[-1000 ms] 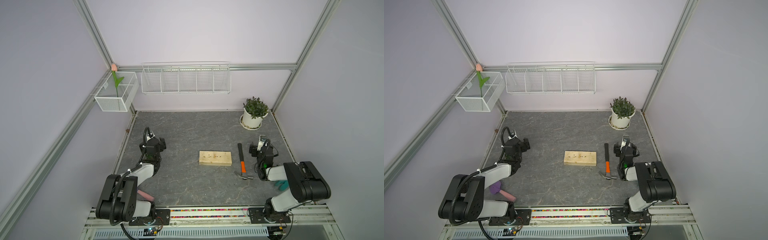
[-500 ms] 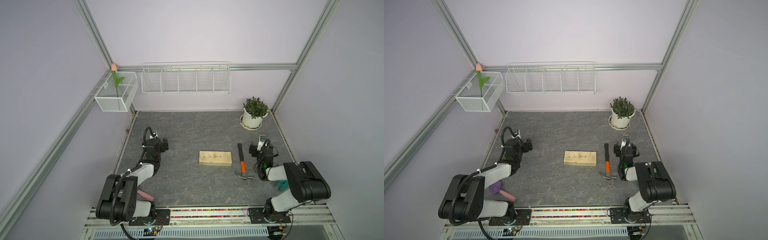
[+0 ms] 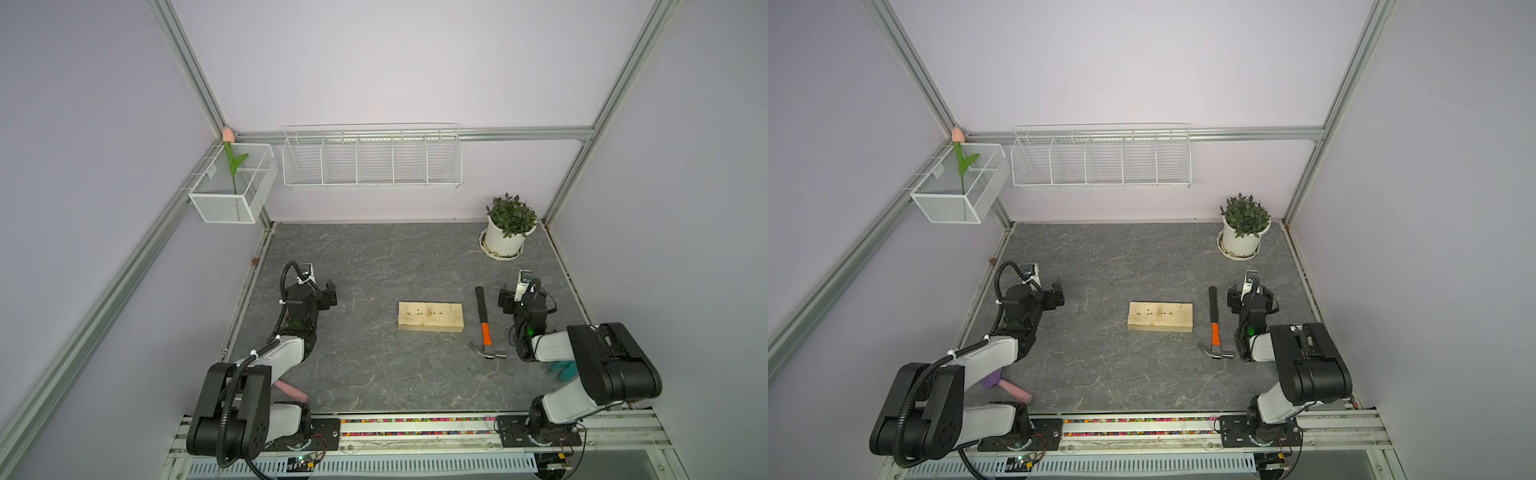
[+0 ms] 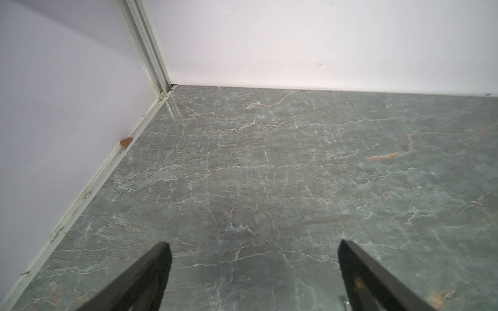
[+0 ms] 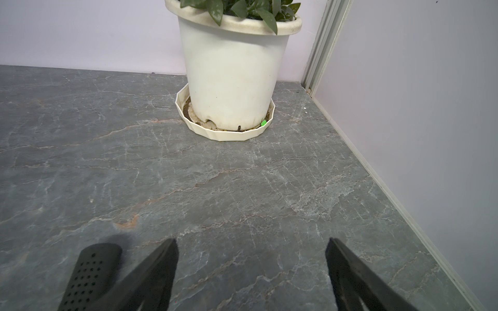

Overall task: Use a claw hammer to pull out a nail
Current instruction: Reset both arms

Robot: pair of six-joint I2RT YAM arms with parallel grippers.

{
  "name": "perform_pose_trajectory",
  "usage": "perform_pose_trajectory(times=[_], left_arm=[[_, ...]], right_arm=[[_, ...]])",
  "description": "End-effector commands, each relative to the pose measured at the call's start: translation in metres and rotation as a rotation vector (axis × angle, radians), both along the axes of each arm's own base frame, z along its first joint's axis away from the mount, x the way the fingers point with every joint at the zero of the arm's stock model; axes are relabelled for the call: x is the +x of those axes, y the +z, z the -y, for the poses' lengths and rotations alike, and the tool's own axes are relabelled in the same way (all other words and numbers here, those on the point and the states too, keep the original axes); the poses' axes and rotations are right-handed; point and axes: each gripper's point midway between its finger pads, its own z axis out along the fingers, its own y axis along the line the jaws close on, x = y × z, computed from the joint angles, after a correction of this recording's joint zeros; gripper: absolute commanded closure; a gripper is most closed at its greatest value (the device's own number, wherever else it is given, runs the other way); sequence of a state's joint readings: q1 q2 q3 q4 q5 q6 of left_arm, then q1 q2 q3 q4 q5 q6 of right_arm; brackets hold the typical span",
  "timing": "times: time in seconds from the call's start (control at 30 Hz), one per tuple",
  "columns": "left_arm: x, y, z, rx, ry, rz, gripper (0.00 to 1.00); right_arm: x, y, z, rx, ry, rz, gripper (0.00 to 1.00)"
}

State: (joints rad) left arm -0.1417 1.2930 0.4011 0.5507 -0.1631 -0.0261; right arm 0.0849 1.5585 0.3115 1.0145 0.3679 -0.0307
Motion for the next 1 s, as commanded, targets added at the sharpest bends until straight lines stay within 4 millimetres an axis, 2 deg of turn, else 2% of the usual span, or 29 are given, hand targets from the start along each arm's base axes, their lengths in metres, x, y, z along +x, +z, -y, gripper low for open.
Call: perform_pose_trajectory(times=[0.0, 0.3, 0.6, 0.83, 0.97], left_arm=[[0.000, 0.010, 0.003, -0.043, -0.016, 0.053, 0.01], [-0.001, 0.009, 0.010, -0.021, -0.046, 0.041, 0.01], [-0.023, 0.014, 0.003, -0.037, -0.022, 0.043, 0.01], [-0.010, 0.015, 0.002, -0.038, -0.003, 0.083, 0.01], [0.005, 0.008, 0.000, -0.033, 0.021, 0.024, 0.01]], right_arm=[[0.005, 0.008, 0.000, -0.005, 0.009, 0.031, 0.11], [0.005, 0.008, 0.000, -0.005, 0.009, 0.031, 0.11], [0.005, 0.008, 0.000, -0.005, 0.009, 0.031, 0.11], [0.006, 0.009, 0.000, -0.005, 0.010, 0.032, 0.11], [0.005, 0.008, 0.000, -0.005, 0.010, 0.030, 0.11]])
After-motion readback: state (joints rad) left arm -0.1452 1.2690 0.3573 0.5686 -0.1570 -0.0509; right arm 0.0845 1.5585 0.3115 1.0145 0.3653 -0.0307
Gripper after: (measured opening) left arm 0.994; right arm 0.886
